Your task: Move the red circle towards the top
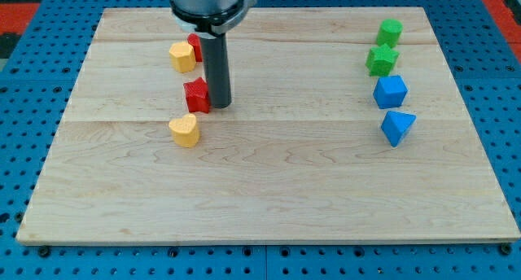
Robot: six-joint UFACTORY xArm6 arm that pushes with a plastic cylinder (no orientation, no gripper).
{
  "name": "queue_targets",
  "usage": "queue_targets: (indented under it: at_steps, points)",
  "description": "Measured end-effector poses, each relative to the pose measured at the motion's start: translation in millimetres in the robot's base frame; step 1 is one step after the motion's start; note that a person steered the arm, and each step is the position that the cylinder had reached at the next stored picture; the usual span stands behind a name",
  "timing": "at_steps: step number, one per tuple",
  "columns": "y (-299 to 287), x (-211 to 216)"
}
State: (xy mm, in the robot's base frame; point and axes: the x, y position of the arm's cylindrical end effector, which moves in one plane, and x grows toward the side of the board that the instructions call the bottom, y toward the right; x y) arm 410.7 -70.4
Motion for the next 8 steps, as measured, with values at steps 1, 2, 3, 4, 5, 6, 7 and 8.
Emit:
queue_targets:
  at_steps: [1,2,3,4,5,6,7,8]
  points:
    - [-15.2,0.0]
    - [3.0,-14.9]
    - [12.0,-55.0]
    - [7.6,-95.7]
    - [-13.9,-132.1]
    - [-33.1,-158.7]
    - [-33.1,-179.9]
    - [-14.9,-190.2]
